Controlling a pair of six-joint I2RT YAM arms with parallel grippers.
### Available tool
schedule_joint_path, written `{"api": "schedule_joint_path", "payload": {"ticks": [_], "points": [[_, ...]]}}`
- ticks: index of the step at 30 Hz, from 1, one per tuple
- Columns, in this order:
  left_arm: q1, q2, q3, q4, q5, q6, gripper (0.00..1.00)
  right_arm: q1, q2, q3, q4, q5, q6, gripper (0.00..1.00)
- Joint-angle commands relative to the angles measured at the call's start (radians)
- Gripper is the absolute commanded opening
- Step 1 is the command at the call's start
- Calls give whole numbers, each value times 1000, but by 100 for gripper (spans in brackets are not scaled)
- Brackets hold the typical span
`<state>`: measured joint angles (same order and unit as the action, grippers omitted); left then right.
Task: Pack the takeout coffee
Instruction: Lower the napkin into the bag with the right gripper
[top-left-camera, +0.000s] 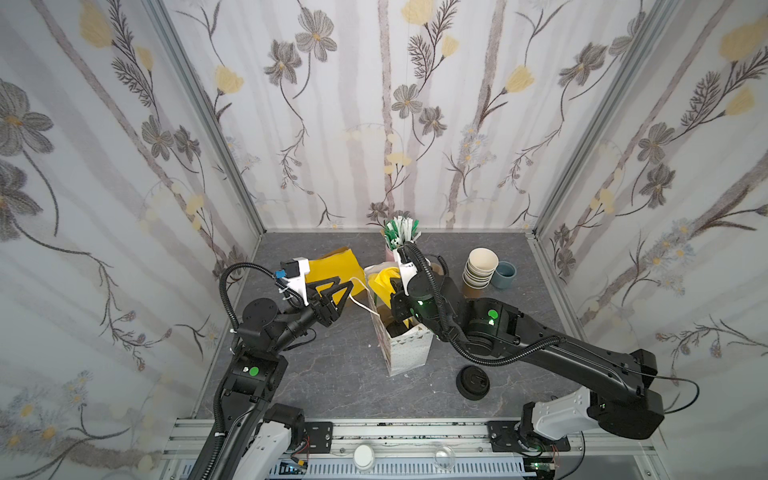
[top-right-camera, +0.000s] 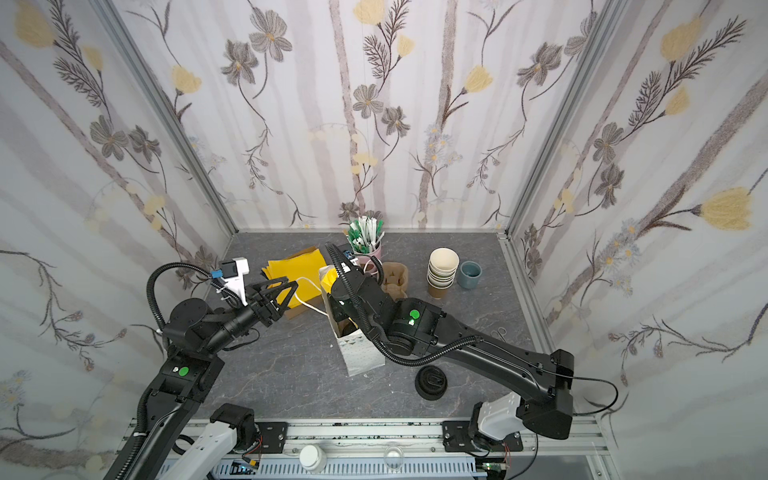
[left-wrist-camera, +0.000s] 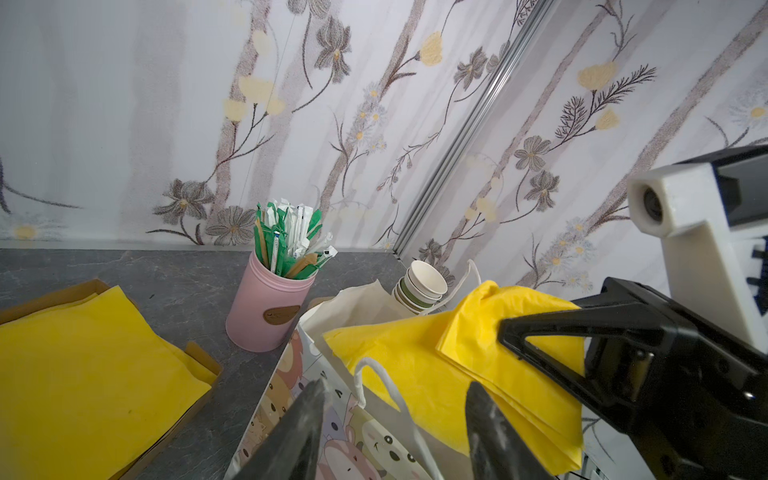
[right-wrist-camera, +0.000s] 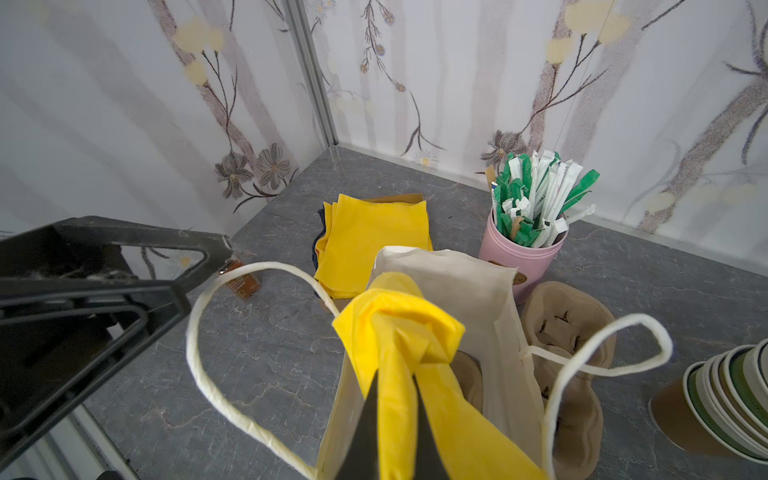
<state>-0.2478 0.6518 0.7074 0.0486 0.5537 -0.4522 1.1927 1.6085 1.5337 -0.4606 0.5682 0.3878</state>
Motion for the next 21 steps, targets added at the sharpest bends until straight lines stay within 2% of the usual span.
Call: {"api": "schedule_joint_path", "payload": {"ticks": [1, 6, 13, 16, 21], "points": [[-1, 7, -5, 20, 30, -16, 47, -2, 27, -17, 49, 57, 44, 0], [0, 14, -13, 20, 52, -15, 36, -22, 49, -42, 62, 25, 72, 0], [-1, 13, -19, 20, 61, -13, 9, -56, 103, -44, 82, -80, 102, 0], [1, 9, -22, 20, 66, -13, 1, -73, 124, -47, 90, -119, 112, 0], [1, 6, -30, 19, 70, -14, 0, -102, 152, -60, 109, -182, 136, 0]]}}
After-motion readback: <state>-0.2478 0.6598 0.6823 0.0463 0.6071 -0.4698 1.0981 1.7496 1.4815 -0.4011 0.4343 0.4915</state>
